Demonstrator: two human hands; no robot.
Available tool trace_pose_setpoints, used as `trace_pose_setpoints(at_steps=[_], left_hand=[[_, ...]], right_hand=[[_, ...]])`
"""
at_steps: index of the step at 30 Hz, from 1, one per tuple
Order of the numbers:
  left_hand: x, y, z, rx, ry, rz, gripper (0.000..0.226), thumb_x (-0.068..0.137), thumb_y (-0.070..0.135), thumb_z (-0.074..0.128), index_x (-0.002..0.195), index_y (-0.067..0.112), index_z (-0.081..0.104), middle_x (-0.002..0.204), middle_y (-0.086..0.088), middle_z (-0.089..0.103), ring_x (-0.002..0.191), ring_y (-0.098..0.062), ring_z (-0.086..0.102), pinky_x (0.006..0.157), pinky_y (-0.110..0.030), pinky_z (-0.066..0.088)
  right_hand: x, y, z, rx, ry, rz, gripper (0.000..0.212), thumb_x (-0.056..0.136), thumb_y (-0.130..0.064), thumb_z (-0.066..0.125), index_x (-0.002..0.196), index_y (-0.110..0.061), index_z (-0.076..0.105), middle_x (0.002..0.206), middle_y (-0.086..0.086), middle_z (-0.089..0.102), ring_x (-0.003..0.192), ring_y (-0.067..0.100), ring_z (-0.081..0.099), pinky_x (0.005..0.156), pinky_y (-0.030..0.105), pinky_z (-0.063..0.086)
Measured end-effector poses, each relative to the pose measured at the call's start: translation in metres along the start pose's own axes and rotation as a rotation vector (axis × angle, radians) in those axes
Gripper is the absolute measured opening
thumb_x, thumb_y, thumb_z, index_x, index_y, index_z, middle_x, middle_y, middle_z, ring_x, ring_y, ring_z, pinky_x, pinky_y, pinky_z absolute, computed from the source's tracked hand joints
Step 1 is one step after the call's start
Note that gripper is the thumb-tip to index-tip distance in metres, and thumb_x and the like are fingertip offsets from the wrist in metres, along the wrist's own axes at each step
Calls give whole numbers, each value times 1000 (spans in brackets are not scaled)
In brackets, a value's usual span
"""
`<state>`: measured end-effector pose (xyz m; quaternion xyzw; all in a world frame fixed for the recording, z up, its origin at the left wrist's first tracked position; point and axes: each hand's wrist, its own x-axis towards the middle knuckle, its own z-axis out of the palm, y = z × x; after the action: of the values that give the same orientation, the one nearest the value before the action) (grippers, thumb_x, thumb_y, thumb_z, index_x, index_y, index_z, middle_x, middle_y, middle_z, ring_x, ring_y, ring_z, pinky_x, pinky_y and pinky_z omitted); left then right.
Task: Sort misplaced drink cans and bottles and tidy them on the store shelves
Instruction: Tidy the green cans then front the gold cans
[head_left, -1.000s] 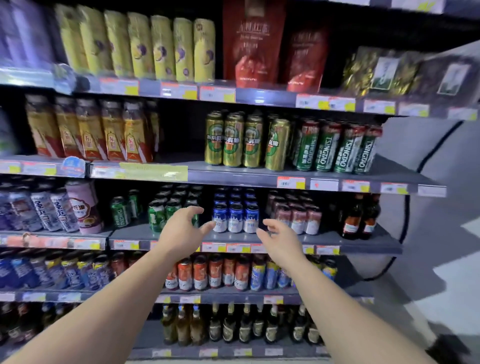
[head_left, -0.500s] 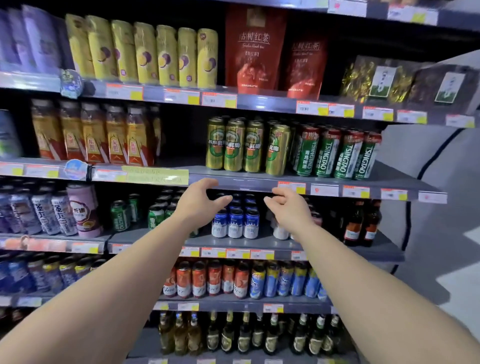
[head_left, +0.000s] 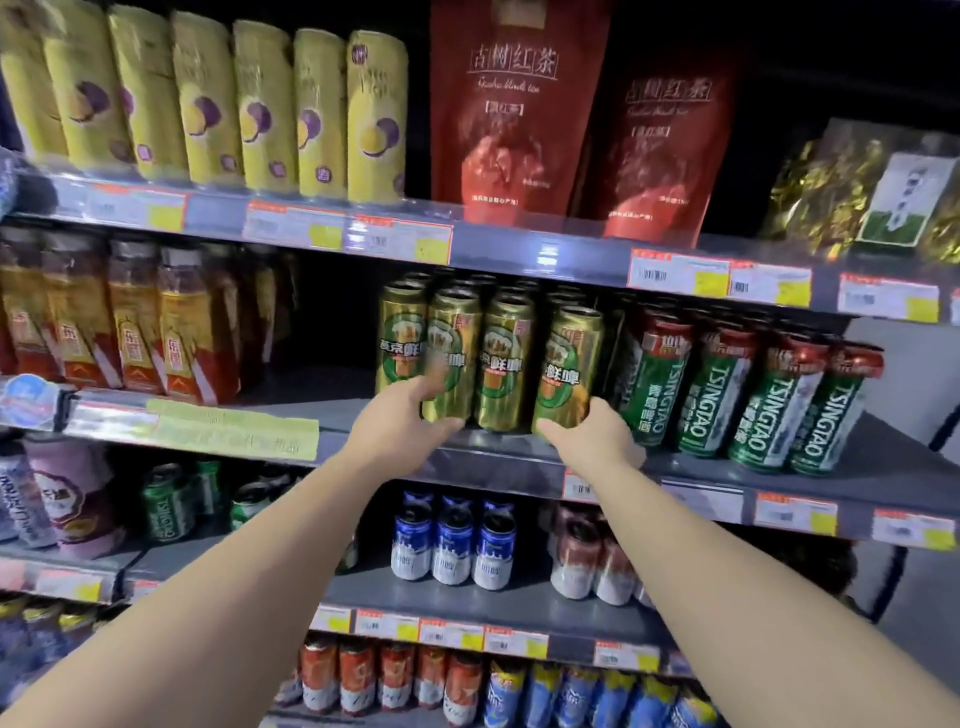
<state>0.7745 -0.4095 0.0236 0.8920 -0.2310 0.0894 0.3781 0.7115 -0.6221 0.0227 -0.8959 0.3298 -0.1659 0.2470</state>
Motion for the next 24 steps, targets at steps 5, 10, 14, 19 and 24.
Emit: trace_pose_setpoints(at_steps=[5, 10, 14, 19, 24], left_hand=[[30, -5, 9, 329, 75, -73, 53, 88, 56, 56, 127, 19, 51, 102, 2, 66, 96, -22, 63, 77, -33, 49], [42, -16, 25, 364, 82, -126, 49, 83, 62, 59, 94, 15, 51, 74, 4, 58, 74, -23, 60, 64, -32, 48], [46, -17, 32, 333, 137, -138, 54, 76, 69, 61, 84, 17, 53, 69, 4, 57, 67, -20, 57, 57, -30, 43], [49, -18, 32, 275, 166, -161, 51, 75, 68, 63, 81, 18, 51, 69, 6, 55, 70, -20, 55, 60, -30, 39], [51, -16, 39, 230, 177, -178, 45, 80, 62, 62, 84, 19, 48, 71, 6, 52, 72, -23, 52, 69, -32, 44]], right_hand=[[24, -6, 4, 17, -73, 14, 91, 75, -70, 62, 143, -15, 36, 133, 3, 54, 120, 29, 53, 103, 48, 39], [31, -1, 8, 184, -78, -18, 92, 69, -61, 75, 139, -14, 38, 137, 4, 53, 119, 29, 54, 95, 47, 48], [32, -5, 11, 151, 4, 6, 93, 68, -59, 77, 135, -10, 35, 130, 7, 54, 113, 30, 56, 86, 41, 51], [38, 2, 10, 206, -8, -37, 74, 72, -51, 79, 125, -11, 45, 125, 8, 56, 108, 28, 56, 86, 40, 50], [40, 11, 6, 292, -65, -100, 67, 77, -40, 78, 130, -14, 46, 123, 4, 59, 104, 24, 56, 89, 40, 48]])
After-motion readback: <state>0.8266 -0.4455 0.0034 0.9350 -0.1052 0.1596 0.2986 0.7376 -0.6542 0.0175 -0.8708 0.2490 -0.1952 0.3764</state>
